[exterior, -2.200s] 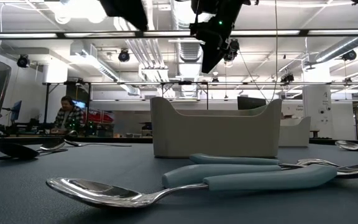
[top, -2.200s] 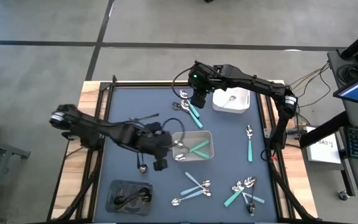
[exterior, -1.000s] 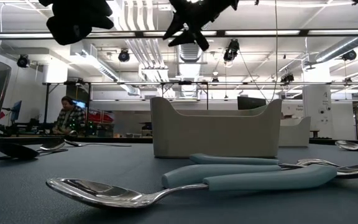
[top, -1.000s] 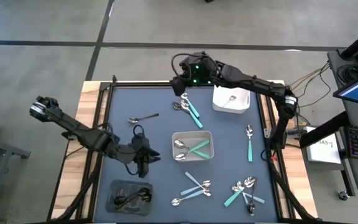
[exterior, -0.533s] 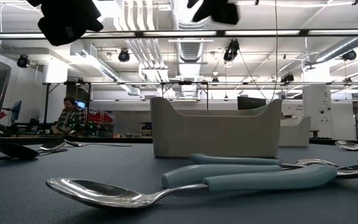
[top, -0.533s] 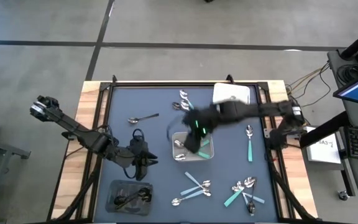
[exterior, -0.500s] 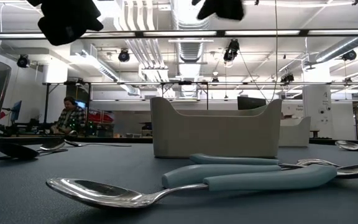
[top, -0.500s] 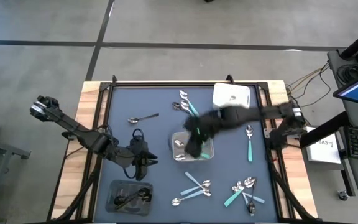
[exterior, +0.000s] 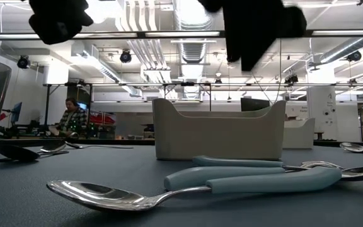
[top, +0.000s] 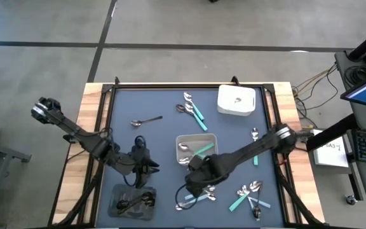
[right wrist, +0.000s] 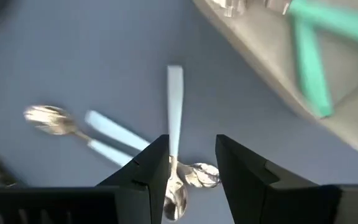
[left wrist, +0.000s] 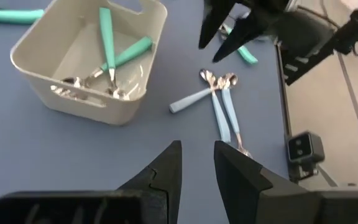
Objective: Sort silverware by color (type)
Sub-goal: Put the blue spoon into the white bin
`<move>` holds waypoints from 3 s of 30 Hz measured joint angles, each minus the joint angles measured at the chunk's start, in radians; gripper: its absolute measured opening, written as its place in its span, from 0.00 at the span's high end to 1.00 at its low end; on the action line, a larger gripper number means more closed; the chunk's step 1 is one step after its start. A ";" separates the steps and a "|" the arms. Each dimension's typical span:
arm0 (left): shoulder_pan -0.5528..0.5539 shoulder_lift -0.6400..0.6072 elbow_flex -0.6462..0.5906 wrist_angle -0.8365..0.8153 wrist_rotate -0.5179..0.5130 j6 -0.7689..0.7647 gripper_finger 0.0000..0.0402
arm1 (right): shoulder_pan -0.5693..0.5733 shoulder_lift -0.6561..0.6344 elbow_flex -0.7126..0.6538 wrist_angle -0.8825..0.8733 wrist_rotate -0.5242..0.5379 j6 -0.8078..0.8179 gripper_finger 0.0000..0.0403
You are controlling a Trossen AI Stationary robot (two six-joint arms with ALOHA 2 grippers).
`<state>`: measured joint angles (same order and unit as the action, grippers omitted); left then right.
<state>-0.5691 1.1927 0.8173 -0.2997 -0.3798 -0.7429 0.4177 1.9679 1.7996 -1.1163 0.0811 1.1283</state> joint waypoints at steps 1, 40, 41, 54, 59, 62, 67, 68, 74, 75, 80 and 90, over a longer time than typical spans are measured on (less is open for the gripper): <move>-0.007 0.000 0.000 -0.009 0.000 -0.004 0.81 | -0.002 0.025 -0.001 0.002 -0.033 0.004 0.69; -0.078 0.000 -0.002 -0.052 -0.005 -0.116 0.81 | -0.022 0.177 -0.026 0.093 -0.165 -0.128 0.91; -0.078 0.000 -0.002 -0.052 -0.005 -0.116 0.81 | -0.022 0.162 -0.026 0.092 -0.168 -0.134 0.91; -0.077 -0.001 -0.002 -0.053 -0.077 -0.113 0.81 | -0.050 -0.192 -0.021 -0.084 0.044 -0.135 0.92; -0.067 -0.001 -0.001 -0.053 -0.110 -0.113 0.81 | -0.133 -0.305 -0.025 -0.311 0.219 -0.165 0.92; -0.050 -0.002 -0.001 -0.058 -0.110 -0.113 0.81 | -0.238 -0.343 -0.037 -0.438 0.283 -0.248 0.92; -0.016 -0.003 -0.001 -0.058 -0.110 -0.121 0.81 | -0.511 -0.387 -0.107 -0.406 0.323 -0.544 0.92; -0.011 -0.003 -0.001 -0.059 -0.110 -0.130 0.81 | -0.580 -0.391 -0.123 -0.394 0.323 -0.607 0.92; 0.001 -0.008 0.000 -0.061 -0.160 -0.194 0.81 | -0.975 -0.380 -0.248 -0.321 0.306 -0.866 0.92; 0.002 -0.009 0.000 -0.061 -0.185 -0.206 0.81 | -1.023 -0.380 -0.273 -0.285 0.294 -0.903 0.92; 0.015 -0.009 0.000 -0.060 -0.298 -0.248 0.81 | -1.173 -0.380 -0.384 -0.062 0.181 -1.074 0.92; 0.071 -0.008 0.000 -0.060 -0.319 -0.265 0.81 | -1.250 -0.380 -0.477 0.071 0.112 -1.168 0.86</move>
<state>-0.4981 1.1847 0.8177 -0.3596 -0.6991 -1.0074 -0.8322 1.5876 1.3229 -1.0451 0.1928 -0.0402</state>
